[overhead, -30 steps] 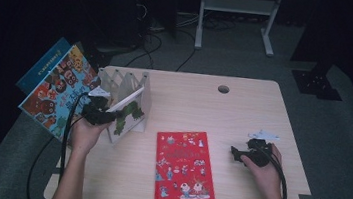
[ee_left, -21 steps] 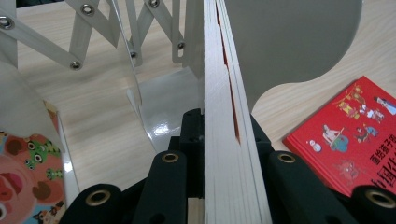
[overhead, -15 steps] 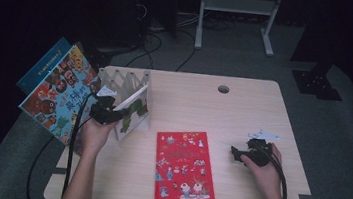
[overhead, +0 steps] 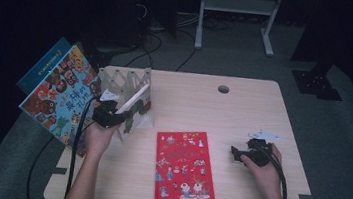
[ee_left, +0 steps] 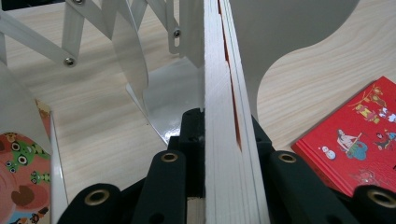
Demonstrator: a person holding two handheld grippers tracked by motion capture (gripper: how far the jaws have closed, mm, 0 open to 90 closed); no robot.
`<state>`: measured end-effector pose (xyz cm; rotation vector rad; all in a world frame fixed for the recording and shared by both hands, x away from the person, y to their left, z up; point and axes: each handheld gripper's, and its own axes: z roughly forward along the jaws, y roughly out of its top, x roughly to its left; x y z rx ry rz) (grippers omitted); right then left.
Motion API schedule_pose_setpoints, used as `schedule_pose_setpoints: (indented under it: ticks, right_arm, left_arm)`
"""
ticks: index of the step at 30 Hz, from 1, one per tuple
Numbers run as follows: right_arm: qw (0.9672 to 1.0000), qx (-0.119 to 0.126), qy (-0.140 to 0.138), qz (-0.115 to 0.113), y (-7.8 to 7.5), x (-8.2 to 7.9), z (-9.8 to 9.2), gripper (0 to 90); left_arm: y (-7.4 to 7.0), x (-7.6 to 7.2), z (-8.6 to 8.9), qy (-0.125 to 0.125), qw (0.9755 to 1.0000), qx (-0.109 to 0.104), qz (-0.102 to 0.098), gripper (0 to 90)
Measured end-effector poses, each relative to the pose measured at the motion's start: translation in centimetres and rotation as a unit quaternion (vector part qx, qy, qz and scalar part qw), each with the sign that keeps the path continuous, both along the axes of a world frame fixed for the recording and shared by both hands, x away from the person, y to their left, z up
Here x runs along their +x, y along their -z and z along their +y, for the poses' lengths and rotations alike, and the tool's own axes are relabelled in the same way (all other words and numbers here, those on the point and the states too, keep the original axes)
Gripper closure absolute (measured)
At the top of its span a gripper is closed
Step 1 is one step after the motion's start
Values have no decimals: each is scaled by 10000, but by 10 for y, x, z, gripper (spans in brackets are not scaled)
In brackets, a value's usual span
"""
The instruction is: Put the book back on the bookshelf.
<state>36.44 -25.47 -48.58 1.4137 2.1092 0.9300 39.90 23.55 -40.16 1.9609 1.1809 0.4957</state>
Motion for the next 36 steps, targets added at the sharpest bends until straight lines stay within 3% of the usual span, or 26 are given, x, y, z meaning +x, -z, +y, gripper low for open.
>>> schedule_pose_setpoints:
  ticks: [6,12,20,23,27,36]
  right_arm:
    - [10000,0,1,1,0,0,0,118]
    - [10000,0,1,1,0,0,0,117]
    - [10000,0,2,2,0,0,0,117]
    - [10000,0,2,1,0,0,0,117]
    - [10000,1,1,-1,0,0,0,117]
    - [10000,0,0,0,0,0,0,117]
  left_arm:
    - [3,-5,6,98,9999,-30,33,661]
    - [0,-16,13,203,9997,69,85,580]
    - [3,-39,19,383,9983,402,154,500]
    - [7,-45,25,464,9980,365,226,501]
    - [12,-50,31,481,9974,478,234,505]
    - [21,-46,31,615,9960,594,267,628]
